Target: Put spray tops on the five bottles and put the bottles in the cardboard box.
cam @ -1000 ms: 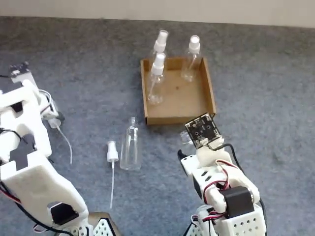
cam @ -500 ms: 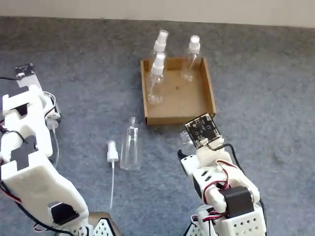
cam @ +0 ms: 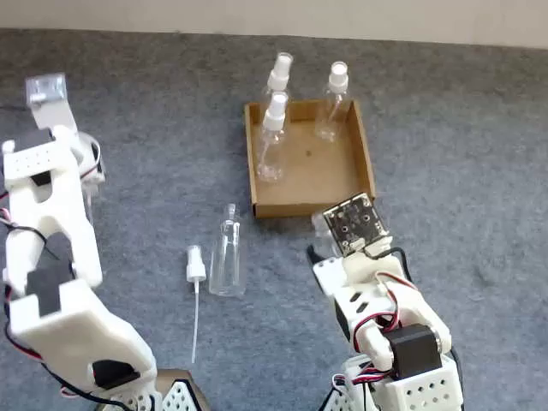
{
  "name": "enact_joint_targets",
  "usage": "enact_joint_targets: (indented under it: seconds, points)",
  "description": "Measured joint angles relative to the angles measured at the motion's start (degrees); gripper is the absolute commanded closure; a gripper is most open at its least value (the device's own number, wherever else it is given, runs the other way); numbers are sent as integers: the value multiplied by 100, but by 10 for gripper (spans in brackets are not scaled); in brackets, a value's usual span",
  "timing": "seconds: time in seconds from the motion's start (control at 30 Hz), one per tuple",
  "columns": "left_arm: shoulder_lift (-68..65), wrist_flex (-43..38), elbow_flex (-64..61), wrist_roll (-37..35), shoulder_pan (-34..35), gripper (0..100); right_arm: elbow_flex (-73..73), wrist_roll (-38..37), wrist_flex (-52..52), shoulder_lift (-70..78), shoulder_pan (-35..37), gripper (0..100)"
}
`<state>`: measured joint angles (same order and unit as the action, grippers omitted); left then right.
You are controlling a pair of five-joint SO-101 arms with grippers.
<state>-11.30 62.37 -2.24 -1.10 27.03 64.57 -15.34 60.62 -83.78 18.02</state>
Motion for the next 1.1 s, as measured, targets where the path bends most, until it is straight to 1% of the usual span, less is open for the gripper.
enact_joint_targets:
  seconds: [0.1, 0.23, 0.4, 0.5, 0.6, 0.73, 0.97, 1.1]
  points:
    - [774, 563, 220, 0, -290, 990, 0, 0, -633, 0, 44, 993]
    - [2092, 1116, 325, 0, -879, 990, 0, 0, -1187, 9, 642, 993]
    - [3965, 1248, 334, -18, -2004, 996, 0, 26, -1626, 9, 1319, 993]
    - [4958, 1231, 334, -246, -2769, 996, 0, 484, -1837, 9, 1477, 993]
    - [5653, 659, 316, -404, -3508, 996, 0, 1002, -2031, 9, 1521, 993]
    - [6110, -440, -53, -448, -4343, 996, 246, 1213, -2242, 9, 1521, 993]
    - [6084, -2426, -826, -448, -5442, 996, 1090, 1231, -3165, 9, 1556, 993]
    - [6092, -3218, -1108, -448, -5723, 996, 1213, 1231, -3314, -35, 1556, 993]
